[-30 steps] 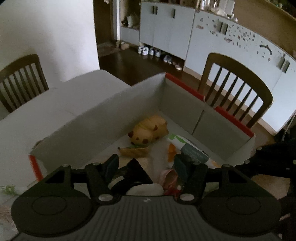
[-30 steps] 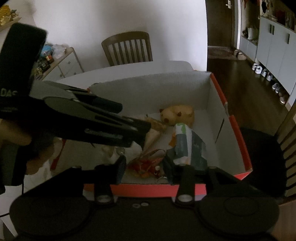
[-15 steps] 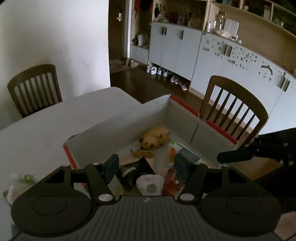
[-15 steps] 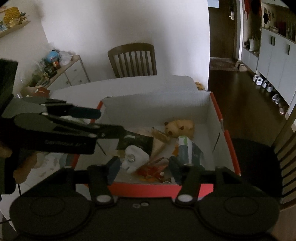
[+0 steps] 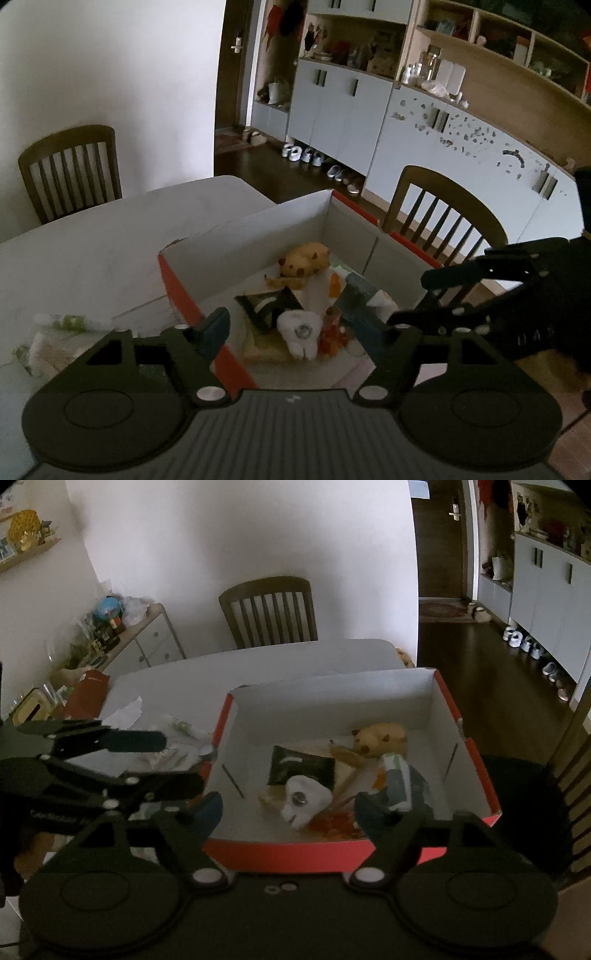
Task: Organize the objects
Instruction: 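Lift both tools out of the shoebox and back away, then move both tools over the table toward the cotton swab bag and white lid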
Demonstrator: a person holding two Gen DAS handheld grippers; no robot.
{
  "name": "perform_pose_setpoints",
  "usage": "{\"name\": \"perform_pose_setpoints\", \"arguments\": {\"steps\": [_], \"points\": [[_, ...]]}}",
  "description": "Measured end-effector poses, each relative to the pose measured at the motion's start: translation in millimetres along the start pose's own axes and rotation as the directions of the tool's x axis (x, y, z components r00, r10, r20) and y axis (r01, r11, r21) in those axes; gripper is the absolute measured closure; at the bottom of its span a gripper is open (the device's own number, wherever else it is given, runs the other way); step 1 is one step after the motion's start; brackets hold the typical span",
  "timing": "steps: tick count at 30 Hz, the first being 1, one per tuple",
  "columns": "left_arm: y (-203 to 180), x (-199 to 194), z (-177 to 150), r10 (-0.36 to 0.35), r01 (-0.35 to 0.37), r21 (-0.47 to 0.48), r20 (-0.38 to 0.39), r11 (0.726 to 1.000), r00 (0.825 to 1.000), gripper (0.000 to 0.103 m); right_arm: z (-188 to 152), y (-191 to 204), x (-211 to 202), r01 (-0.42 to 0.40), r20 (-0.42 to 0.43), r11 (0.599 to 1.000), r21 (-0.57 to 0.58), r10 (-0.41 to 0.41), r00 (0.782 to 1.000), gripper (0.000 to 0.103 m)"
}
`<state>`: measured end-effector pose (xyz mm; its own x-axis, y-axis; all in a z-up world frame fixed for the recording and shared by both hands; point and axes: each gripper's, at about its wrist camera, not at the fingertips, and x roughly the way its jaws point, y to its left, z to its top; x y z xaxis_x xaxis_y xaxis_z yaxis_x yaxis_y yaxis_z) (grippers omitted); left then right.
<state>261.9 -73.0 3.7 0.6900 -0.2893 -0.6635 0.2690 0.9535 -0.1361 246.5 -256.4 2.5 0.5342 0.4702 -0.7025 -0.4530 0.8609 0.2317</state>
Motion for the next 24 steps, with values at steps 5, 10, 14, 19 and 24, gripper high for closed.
{"name": "perform_pose_setpoints", "arguments": {"steps": [5,10,14,19,24], "points": [[18,-21,-15,0.005,-0.005,-0.009,0.009,1.000,1.000,0.022,-4,22,3,-0.005,0.014,1.000,0.009,0.005,1.000,0.013],[43,-38,-29,0.010,-0.009,-0.034,0.009,0.999,1.000,0.020,-6,48,8,-0.021,0.027,1.000,0.014,0.020,0.999,0.001],[67,-50,-40,0.011,-0.011,-0.063,0.009,0.998,1.000,0.017,-8,71,17,-0.016,0.018,1.000,0.006,0.016,1.000,0.001],[94,-62,-55,0.052,-0.051,-0.088,0.017,0.995,0.999,0.010,-11,95,31,-0.011,0.000,1.000,0.004,0.011,1.000,0.001],[122,-70,-70,0.080,-0.076,-0.111,0.029,0.991,0.996,0.000,-11,116,43,-0.001,-0.022,1.000,-0.017,0.000,1.000,0.001]]}}
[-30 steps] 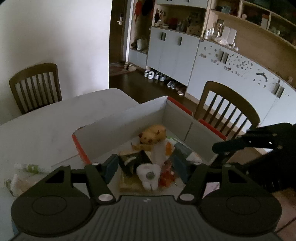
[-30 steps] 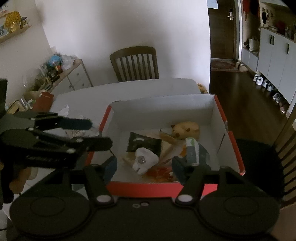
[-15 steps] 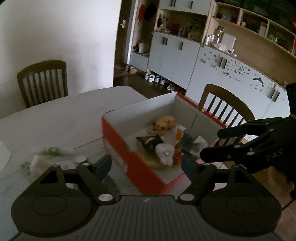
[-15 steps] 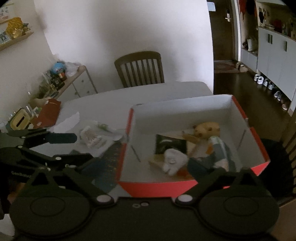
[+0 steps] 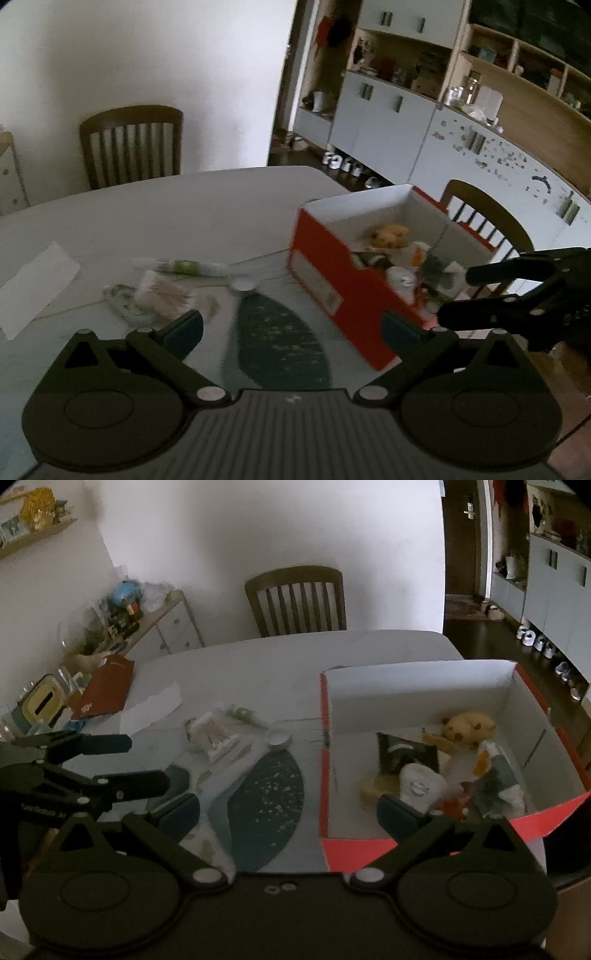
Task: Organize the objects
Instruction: 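Move both tools over the table toward the cotton swab bag and white lid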
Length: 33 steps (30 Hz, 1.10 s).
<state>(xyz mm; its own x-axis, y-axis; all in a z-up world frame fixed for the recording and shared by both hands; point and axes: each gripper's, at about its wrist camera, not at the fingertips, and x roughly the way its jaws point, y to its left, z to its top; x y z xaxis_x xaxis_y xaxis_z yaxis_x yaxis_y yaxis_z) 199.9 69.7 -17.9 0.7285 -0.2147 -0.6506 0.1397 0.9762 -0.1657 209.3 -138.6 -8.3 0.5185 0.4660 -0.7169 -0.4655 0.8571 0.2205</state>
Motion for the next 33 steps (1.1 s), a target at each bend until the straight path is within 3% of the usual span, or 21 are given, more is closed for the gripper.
{"name": "perform_pose_setpoints", "arguments": {"steps": [6,12,26,33], "points": [[35,4,-6,0.043,-0.043,-0.008,0.017,0.999,0.999,0.000,8,18,18,0.016,-0.022,1.000,-0.011,-0.016,1.000,0.001],[55,16,-6,0.070,-0.071,0.044,0.029,0.996,0.997,0.000,23,35,45,0.028,-0.041,1.000,-0.013,-0.029,0.999,0.001],[96,72,-16,0.101,-0.098,0.142,-0.012,0.985,0.995,0.000,53,57,129,0.069,-0.105,0.997,0.041,-0.065,0.992,0.002],[101,100,-20,0.128,-0.125,0.190,-0.006,0.974,0.992,0.000,59,54,166,0.151,-0.140,0.984,0.094,-0.137,0.981,0.004]]}}
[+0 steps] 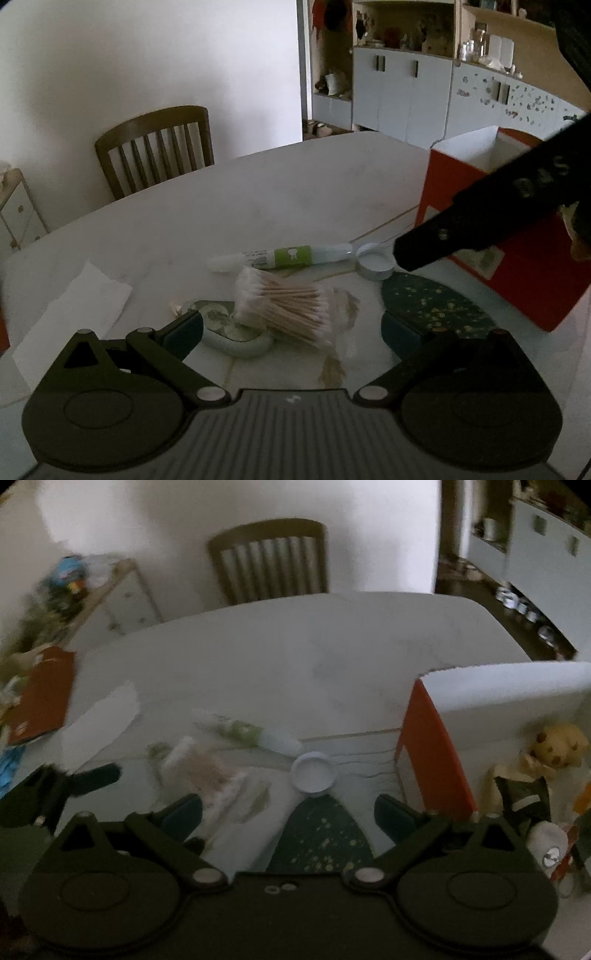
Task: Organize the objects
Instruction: 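Move both tools over the table toward the cotton swab bag and white lid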
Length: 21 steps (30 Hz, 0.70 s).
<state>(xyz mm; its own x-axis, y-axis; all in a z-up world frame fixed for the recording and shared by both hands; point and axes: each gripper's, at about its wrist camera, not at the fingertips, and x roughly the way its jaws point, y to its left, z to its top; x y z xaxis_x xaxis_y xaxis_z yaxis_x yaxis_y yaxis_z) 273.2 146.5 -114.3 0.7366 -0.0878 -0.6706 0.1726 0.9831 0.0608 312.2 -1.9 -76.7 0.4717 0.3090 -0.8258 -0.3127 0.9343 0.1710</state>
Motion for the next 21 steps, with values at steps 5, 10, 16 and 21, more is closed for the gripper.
{"name": "perform_pose_setpoints", "arguments": {"steps": [5,10,16,21], "points": [[-5,12,1,0.028,-0.028,0.050,0.011,0.998,1.000,0.000,7,5,19,0.074,0.013,0.997,0.021,-0.075,0.997,0.002],[-7,25,1,0.044,-0.045,0.082,0.011,0.996,0.999,0.000,10,14,30,0.090,-0.008,0.995,0.034,-0.089,0.996,0.013],[-10,30,1,0.042,-0.044,0.088,0.024,0.995,0.999,0.000,12,13,44,0.120,-0.021,0.989,0.084,-0.119,0.993,0.013],[-12,39,1,0.039,-0.040,0.101,0.014,0.994,0.999,0.000,14,5,62,0.161,-0.067,0.977,0.138,-0.153,0.986,0.016]]}}
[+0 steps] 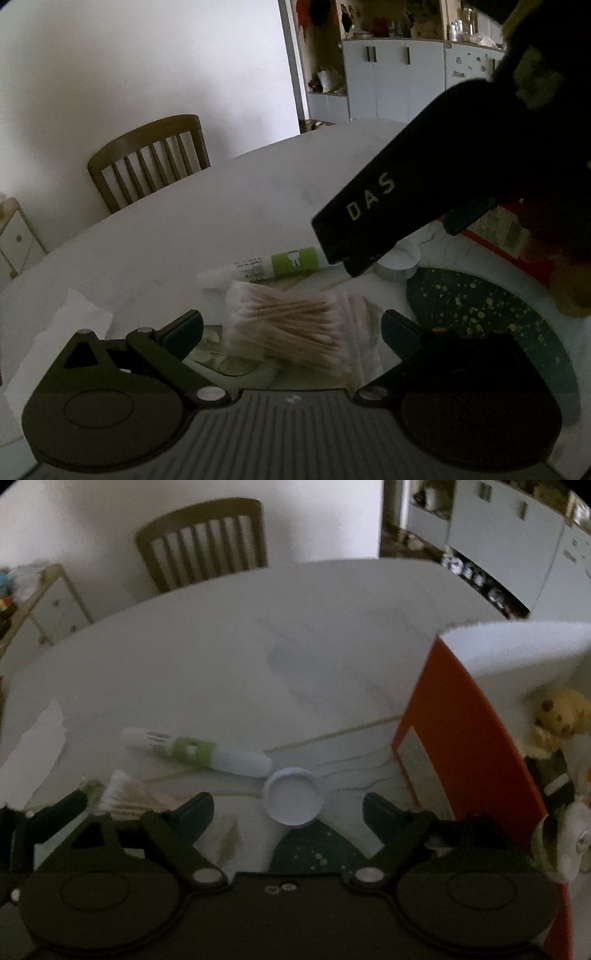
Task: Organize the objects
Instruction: 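Move both tools over the table toward the cotton swab bag and white lid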
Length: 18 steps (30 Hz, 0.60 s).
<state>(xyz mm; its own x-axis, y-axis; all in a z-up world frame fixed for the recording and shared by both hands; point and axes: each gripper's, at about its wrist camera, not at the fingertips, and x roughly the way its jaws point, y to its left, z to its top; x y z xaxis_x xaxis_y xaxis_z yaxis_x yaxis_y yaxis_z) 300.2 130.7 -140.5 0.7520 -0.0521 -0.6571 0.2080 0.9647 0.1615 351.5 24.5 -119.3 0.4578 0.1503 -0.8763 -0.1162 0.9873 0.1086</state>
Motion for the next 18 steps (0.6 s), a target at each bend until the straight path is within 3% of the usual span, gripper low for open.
{"name": "perform_pose_setpoints", "arguments": {"steps": [8,11,15,16,18], "points": [[-6,6,-3,-0.003,0.003,0.006,0.007,1.000,1.000,0.000,0,-8,15,0.021,-0.030,0.999,0.044,-0.020,0.999,0.025],[-6,8,-4,-0.008,0.008,0.005,0.002,1.000,1.000,0.003,-1,-6,14,0.029,-0.025,0.999,0.031,-0.028,0.999,0.033],[-6,11,-3,-0.001,0.001,0.008,-0.004,1.000,1.000,0.013,-2,-3,13,0.041,-0.021,0.999,0.003,-0.041,0.999,0.049],[-6,11,-4,0.002,-0.002,0.003,-0.008,1.000,1.000,0.024,-3,-3,13,0.040,-0.020,0.999,-0.004,-0.040,0.999,0.052],[-7,9,-4,0.019,-0.019,0.001,-0.009,1.000,1.000,0.031,-3,-1,11,0.039,-0.020,0.999,-0.015,-0.039,0.999,0.064]]}}
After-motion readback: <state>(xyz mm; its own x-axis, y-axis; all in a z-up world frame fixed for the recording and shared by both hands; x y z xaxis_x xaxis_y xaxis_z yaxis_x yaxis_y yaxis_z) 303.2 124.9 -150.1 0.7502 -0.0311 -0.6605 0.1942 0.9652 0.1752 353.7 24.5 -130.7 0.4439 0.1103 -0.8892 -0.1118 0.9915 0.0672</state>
